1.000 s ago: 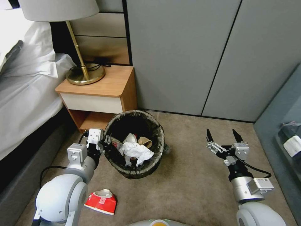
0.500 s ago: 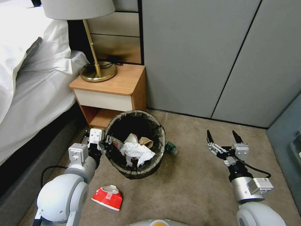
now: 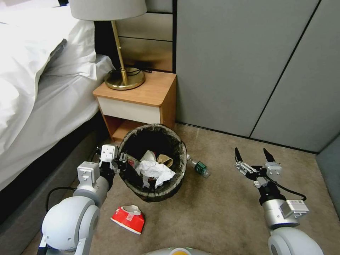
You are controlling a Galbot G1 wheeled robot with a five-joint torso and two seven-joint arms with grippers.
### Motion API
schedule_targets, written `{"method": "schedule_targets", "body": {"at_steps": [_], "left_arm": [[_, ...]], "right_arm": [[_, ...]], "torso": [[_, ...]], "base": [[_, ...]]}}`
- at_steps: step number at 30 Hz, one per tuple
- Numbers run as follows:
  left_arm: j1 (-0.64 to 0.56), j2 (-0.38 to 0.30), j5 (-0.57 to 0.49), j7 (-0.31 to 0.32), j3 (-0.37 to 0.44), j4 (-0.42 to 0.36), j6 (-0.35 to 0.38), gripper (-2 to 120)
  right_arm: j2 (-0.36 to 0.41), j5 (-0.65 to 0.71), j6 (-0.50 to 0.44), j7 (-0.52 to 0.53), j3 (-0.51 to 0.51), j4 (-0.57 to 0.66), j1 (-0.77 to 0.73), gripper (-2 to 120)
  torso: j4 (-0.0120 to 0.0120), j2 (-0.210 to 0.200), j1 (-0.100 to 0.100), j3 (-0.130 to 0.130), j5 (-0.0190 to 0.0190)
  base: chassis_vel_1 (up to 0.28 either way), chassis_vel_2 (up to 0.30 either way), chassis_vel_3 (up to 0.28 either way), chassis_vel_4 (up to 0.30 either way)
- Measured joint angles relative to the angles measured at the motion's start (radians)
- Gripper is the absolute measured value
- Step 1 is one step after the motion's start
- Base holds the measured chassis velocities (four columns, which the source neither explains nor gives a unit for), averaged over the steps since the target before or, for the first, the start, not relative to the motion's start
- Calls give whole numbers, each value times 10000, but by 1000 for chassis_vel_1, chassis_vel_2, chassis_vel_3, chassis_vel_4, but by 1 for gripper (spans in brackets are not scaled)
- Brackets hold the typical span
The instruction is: Pick up the trash bin, then pick up the garbage from the floor and place it into the trash bin.
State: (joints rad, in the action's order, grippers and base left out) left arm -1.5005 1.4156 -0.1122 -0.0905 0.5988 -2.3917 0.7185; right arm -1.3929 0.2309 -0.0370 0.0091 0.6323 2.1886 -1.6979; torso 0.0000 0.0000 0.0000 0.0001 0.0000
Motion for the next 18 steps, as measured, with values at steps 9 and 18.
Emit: {"method": "schedule_targets", "body": {"at_steps": [9,18], "left_arm": [[3,4,-10,-5,12,-1,-7,2],[54,12,16,0,-12,0,-153,2]], "right_arm": [[-5,0,22,-5,-2,-7,30,100],[32,271,785,-89,9,-386,449,100]], "torso": [[0,0,0,0,0],[-1,0,0,0,1]], "base": [[24,19,28,25],[21,19,23,30]]}}
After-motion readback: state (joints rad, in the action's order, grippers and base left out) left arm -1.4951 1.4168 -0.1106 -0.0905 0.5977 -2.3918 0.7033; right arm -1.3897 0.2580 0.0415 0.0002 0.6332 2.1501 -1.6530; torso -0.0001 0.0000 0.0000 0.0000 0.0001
